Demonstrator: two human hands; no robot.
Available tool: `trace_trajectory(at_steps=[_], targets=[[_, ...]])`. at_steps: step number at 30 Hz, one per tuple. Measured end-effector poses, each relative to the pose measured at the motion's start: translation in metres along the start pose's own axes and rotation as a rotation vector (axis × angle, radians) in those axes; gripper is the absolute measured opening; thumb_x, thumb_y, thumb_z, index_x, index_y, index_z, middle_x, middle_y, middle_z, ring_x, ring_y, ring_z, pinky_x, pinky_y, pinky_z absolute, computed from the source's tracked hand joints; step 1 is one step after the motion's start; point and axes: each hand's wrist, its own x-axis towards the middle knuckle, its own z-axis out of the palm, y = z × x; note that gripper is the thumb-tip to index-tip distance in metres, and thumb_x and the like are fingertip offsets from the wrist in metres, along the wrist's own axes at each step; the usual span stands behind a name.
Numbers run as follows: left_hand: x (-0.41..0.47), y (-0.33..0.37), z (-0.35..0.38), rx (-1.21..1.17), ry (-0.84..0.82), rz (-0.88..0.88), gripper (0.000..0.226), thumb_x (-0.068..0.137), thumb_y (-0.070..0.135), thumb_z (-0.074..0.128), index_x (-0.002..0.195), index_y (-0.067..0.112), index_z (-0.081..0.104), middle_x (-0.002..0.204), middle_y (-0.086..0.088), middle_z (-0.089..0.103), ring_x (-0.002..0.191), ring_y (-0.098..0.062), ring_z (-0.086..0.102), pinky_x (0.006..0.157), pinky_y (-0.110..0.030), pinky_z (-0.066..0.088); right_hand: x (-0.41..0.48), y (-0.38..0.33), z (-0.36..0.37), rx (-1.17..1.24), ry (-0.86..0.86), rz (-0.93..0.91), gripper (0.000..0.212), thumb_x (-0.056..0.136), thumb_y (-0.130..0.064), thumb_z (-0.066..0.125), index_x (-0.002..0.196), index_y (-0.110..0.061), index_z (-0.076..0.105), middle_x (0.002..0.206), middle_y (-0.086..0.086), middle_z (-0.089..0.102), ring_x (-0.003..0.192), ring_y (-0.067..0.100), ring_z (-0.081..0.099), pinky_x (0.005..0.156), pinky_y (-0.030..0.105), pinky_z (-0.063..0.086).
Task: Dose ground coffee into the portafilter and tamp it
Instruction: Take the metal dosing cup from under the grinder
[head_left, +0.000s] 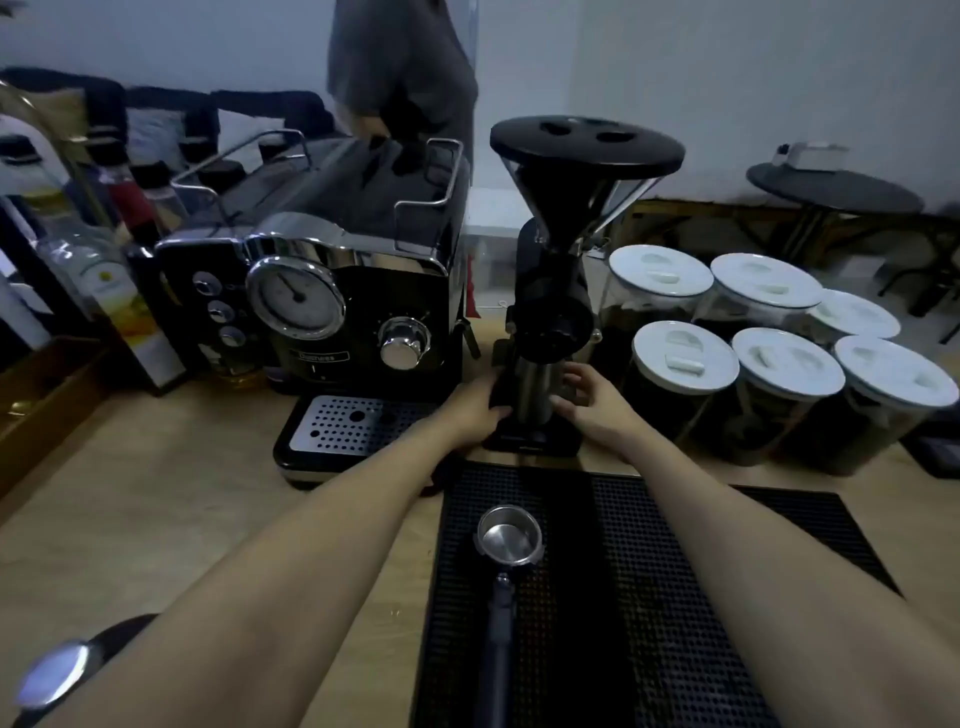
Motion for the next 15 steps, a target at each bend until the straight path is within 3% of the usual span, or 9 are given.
trace_trajectory(at_steps=[8,13,15], targets=[[0.013,0.0,0.001,-0.055,0.012,0.096,0.054,0.092,0.013,0.054,0.142,0.01,0.033,0.144,-0.015,0.041,0.135,-0.025,0.038,0.108,-0.023,0.028,0.007,-0.003,0.002,0.094,-0.109,-0.056,0.051,0.091,-0.012,0.059,0.137,-0.007,0.037,0.136,0.014,0.048,0.127,0.02,0.045,0.1,0.024,0.036],[0.012,0.001,0.002,-0.1,0.003,0.09,0.054,0.092,0.011,0.054,0.142,0.008,0.032,0.145,-0.016,0.04,0.137,-0.025,0.037,0.113,-0.029,0.028,0.009,0.0,0.002,0.086,-0.093,-0.067,0.056,0.091,-0.02,0.06,0.14,-0.008,0.035,0.138,0.014,0.047,0.13,0.023,0.044,0.111,0.037,0.035],[0.011,0.002,0.002,-0.113,-0.002,0.092,0.054,0.093,0.011,0.054,0.142,0.008,0.033,0.144,-0.016,0.041,0.136,-0.025,0.037,0.113,-0.028,0.028,0.008,-0.001,0.001,0.078,-0.089,-0.068,0.056,0.091,-0.022,0.059,0.14,-0.01,0.036,0.135,0.011,0.049,0.127,0.021,0.047,0.108,0.034,0.038]])
